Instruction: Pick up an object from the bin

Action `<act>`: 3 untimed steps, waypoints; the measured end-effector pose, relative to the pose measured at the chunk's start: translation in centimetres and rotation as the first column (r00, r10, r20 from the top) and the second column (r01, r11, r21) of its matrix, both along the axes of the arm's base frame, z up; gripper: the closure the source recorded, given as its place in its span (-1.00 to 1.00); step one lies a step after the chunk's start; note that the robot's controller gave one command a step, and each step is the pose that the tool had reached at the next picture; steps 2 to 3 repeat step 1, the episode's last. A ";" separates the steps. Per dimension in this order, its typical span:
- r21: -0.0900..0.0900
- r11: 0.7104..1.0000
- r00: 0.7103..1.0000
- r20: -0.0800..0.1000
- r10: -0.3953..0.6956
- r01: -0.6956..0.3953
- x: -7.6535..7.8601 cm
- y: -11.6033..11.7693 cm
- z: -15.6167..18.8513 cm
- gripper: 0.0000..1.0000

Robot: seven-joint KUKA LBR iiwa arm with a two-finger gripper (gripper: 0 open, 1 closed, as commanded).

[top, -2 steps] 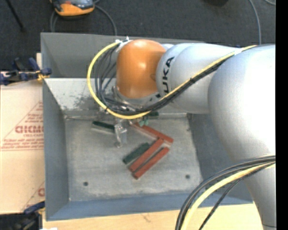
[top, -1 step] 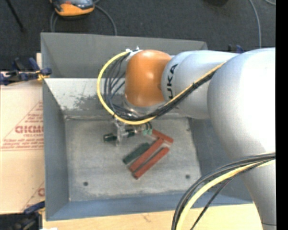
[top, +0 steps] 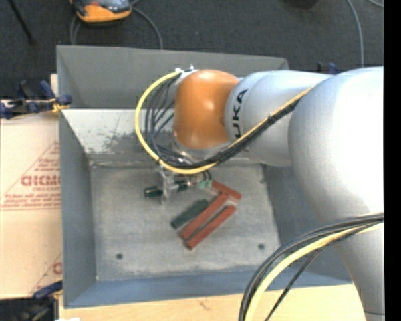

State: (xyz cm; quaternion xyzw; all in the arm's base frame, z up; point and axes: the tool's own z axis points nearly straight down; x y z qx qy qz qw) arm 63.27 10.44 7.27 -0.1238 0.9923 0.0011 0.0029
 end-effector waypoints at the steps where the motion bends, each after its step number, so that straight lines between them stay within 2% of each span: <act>1: 0.000 0.998 0.998 0.001 -0.056 0.056 -0.8 -2.5 14.5 1.00; 3: 0.000 0.998 0.998 0.001 -0.056 0.056 -0.8 -2.5 14.5 1.00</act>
Offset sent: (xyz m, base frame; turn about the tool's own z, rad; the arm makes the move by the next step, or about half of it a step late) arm 0.0000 0.0000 0.0000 0.0000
